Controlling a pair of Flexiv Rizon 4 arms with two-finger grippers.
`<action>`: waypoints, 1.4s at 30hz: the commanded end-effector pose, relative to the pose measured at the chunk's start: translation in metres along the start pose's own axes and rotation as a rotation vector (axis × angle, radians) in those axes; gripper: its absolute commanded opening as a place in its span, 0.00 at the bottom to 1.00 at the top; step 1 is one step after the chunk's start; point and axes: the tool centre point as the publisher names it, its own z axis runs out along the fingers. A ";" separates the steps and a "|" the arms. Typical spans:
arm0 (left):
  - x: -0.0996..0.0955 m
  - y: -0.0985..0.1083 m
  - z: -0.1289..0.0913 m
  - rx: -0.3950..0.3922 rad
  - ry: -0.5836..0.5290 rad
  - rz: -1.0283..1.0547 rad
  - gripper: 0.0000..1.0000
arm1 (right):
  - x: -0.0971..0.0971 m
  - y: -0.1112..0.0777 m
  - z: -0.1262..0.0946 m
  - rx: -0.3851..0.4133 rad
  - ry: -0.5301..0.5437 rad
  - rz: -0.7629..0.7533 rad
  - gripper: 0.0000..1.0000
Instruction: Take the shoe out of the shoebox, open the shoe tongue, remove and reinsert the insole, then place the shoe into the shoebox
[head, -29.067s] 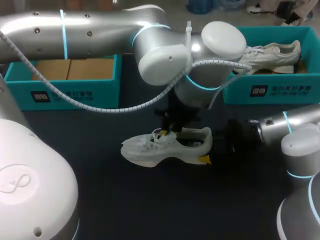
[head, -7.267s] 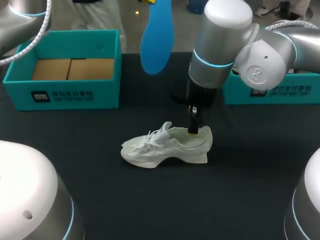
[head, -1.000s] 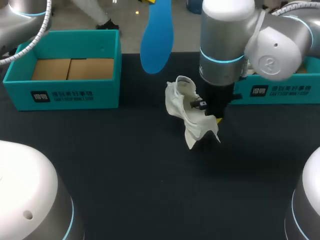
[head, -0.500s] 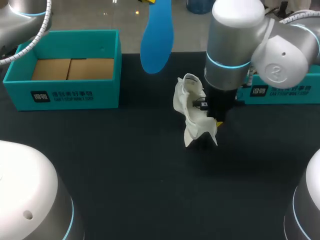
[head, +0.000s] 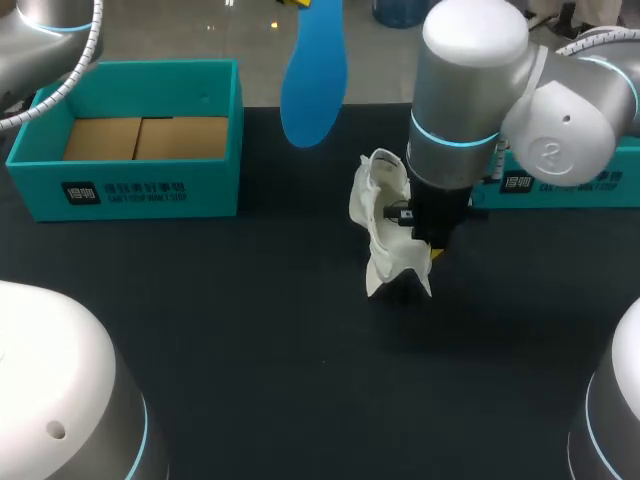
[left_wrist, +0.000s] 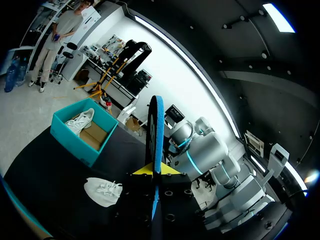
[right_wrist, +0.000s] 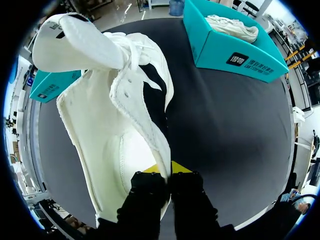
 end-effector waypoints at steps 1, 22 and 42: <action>-0.002 0.000 0.000 -0.001 0.003 0.001 0.00 | 0.006 -0.008 0.019 -0.009 0.025 0.014 0.00; -0.002 0.000 0.000 -0.001 0.003 0.001 0.00 | 0.035 -0.048 0.095 0.047 0.049 0.051 0.00; -0.002 0.000 0.000 -0.001 0.003 0.001 0.00 | 0.021 -0.044 0.029 0.018 0.091 0.063 1.00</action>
